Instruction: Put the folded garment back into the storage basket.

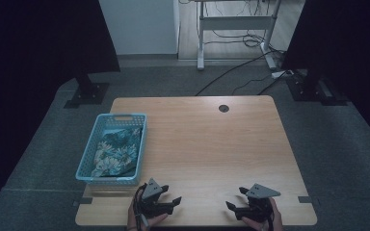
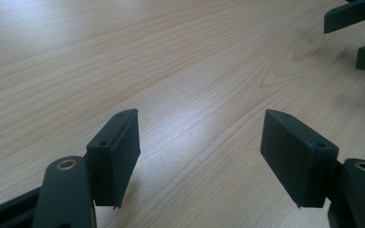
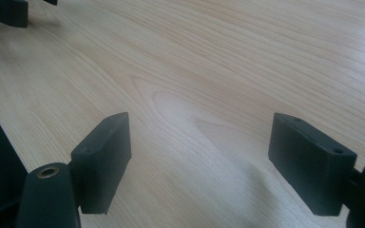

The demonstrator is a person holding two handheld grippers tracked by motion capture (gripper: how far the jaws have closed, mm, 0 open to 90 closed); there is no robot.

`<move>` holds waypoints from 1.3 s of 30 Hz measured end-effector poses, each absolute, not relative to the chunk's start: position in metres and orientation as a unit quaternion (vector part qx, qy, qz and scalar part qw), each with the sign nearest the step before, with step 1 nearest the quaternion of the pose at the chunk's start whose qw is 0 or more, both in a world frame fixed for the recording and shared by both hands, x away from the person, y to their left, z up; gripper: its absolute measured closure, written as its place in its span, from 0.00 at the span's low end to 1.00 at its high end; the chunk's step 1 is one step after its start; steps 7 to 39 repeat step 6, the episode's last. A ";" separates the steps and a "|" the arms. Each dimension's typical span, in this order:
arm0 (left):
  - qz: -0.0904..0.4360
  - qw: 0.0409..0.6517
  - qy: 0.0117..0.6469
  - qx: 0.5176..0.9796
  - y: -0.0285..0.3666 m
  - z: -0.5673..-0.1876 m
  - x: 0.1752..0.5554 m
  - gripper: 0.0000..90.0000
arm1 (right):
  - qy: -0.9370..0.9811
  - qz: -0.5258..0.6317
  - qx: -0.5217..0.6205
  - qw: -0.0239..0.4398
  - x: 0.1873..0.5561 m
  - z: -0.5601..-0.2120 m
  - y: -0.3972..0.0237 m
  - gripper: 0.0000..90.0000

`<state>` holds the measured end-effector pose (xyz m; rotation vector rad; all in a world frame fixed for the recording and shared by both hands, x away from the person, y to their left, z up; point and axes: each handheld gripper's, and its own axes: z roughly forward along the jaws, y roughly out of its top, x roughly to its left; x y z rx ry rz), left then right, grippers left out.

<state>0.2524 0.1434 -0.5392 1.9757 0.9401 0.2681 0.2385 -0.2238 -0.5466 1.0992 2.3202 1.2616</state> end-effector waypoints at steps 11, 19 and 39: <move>0.107 0.457 0.388 0.793 0.146 -0.540 0.253 0.32 | 0.799 0.438 0.387 0.141 0.239 -0.548 -0.228 0.24; 0.107 0.457 0.388 0.793 0.146 -0.540 0.253 0.32 | 0.799 0.438 0.387 0.141 0.239 -0.548 -0.228 0.24; 0.107 0.457 0.388 0.793 0.146 -0.540 0.253 0.32 | 0.799 0.438 0.387 0.141 0.239 -0.548 -0.228 0.24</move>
